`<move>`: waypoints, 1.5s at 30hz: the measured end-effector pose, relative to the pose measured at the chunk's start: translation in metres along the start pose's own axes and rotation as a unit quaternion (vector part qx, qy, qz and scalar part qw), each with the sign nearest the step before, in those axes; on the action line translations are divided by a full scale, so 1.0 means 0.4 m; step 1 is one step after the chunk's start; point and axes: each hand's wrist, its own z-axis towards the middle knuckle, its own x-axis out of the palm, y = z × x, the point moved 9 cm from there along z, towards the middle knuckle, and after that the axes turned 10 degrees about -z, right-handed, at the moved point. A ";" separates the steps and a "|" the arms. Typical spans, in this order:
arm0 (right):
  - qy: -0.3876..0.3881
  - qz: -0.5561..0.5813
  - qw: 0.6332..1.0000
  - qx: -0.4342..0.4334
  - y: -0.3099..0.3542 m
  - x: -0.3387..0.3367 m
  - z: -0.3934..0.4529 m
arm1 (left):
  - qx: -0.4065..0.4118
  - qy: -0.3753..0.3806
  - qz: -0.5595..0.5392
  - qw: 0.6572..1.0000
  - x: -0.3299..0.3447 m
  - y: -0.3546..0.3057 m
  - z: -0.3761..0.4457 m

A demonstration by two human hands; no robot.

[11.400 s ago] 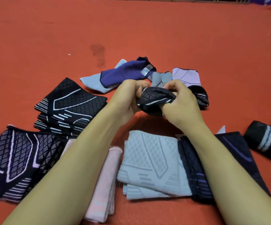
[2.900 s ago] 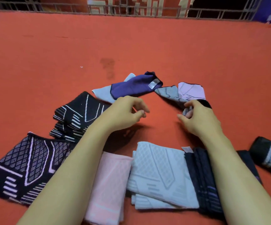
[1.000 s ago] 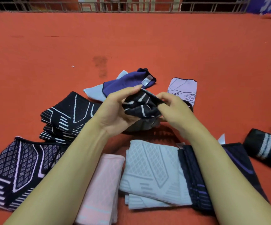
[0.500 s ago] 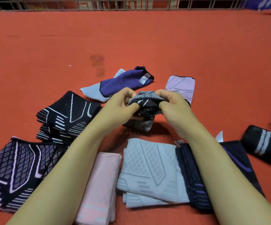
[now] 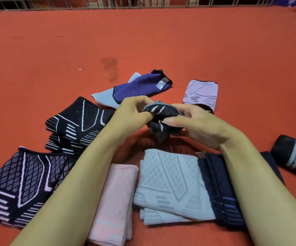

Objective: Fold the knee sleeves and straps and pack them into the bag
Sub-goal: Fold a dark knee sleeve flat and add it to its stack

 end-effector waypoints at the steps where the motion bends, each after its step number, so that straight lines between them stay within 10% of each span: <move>1: -0.084 -0.118 0.989 0.022 -0.010 -0.035 0.005 | -0.003 0.011 0.008 1.000 0.004 0.001 -0.002; 6: -0.359 -0.315 0.878 0.035 -0.005 -0.127 -0.015 | -0.006 0.114 -0.052 0.992 0.090 -0.005 -0.013; 13: -0.323 -0.223 0.920 0.011 0.007 -0.100 0.005 | -0.050 0.101 -0.191 0.975 0.059 -0.013 0.000; 17: -0.162 0.105 0.980 -0.042 0.019 -0.022 0.024 | -0.080 -0.046 0.037 0.995 -0.019 0.006 0.017; 21: 0.137 0.283 0.946 -0.077 0.076 0.109 -0.005 | -0.085 -0.093 0.077 0.989 -0.028 -0.005 0.015; 27: 0.188 0.455 0.866 -0.091 0.104 0.103 -0.013 | -0.064 -0.038 0.077 0.994 0.043 -0.003 0.024; 36: -0.157 0.322 0.932 -0.052 0.036 -0.046 -0.001 | -0.080 -0.064 -0.184 0.978 -0.017 0.007 0.002; 45: -0.133 0.306 0.941 -0.051 0.021 -0.051 0.005 | -0.053 -0.003 -0.204 0.977 0.020 -0.014 -0.012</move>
